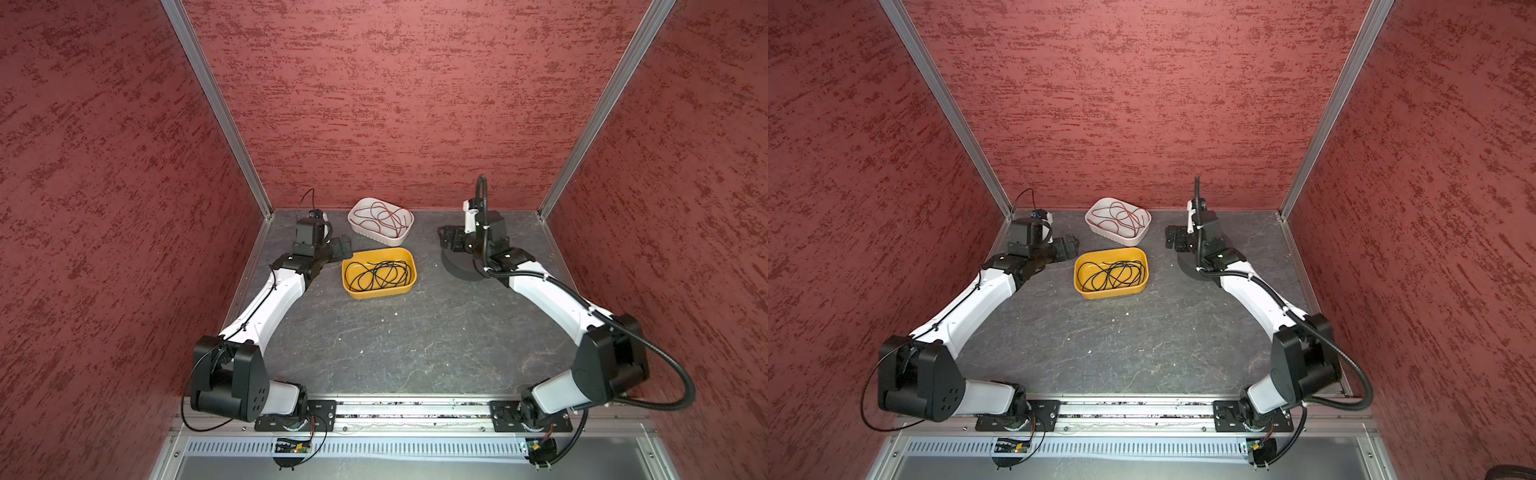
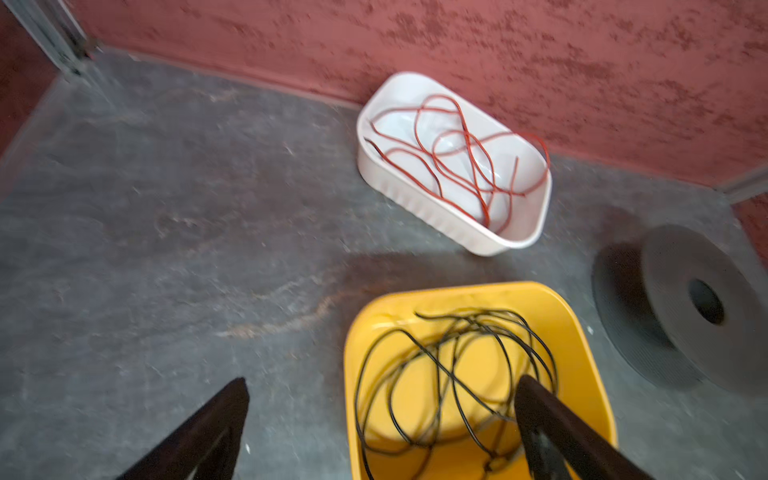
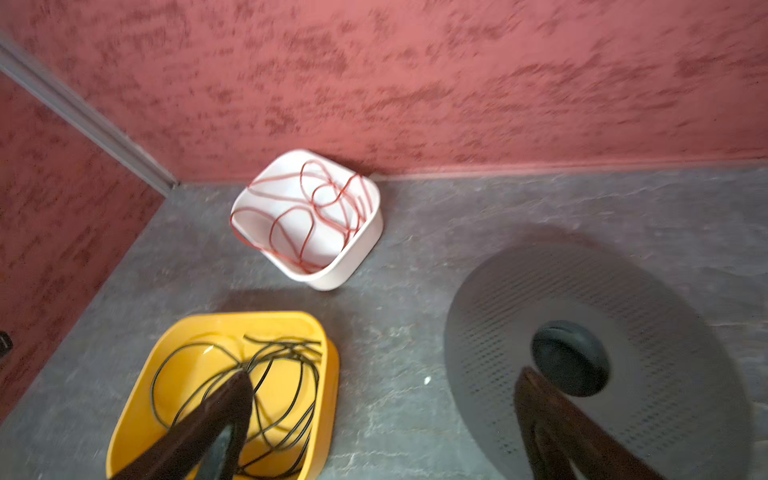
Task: Wrap the cables
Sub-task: 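Reach both grippers into the yellow tray toward the black cable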
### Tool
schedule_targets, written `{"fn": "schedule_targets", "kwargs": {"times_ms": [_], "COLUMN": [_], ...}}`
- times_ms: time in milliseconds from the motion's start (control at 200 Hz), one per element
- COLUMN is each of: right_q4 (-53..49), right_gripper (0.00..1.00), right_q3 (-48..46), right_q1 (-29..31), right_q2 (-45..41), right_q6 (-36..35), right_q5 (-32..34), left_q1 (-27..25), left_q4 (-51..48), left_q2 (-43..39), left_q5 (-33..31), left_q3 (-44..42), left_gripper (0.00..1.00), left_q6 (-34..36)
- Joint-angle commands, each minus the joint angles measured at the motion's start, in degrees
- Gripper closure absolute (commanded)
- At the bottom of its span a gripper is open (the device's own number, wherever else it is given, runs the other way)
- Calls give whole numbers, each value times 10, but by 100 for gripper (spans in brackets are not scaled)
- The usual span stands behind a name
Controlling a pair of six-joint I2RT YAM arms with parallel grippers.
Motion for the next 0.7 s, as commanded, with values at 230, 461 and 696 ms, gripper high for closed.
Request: {"fn": "schedule_targets", "kwargs": {"times_ms": [230, 461, 696], "right_q4": [-171, -180, -198], "right_gripper": [1, 1, 2], "right_q3": [212, 283, 343], "right_q1": [98, 145, 173], "right_q2": [185, 274, 361], "right_q6": [-31, -17, 21], "right_q5": [-32, -12, 10], "left_q1": [6, 15, 41], "left_q4": [-201, -170, -169], "left_q2": [-5, -16, -8], "left_q5": [112, 115, 160], "left_q3": [73, 28, 43], "left_gripper": [0, 0, 0], "left_q6": [0, -9, -9]}}
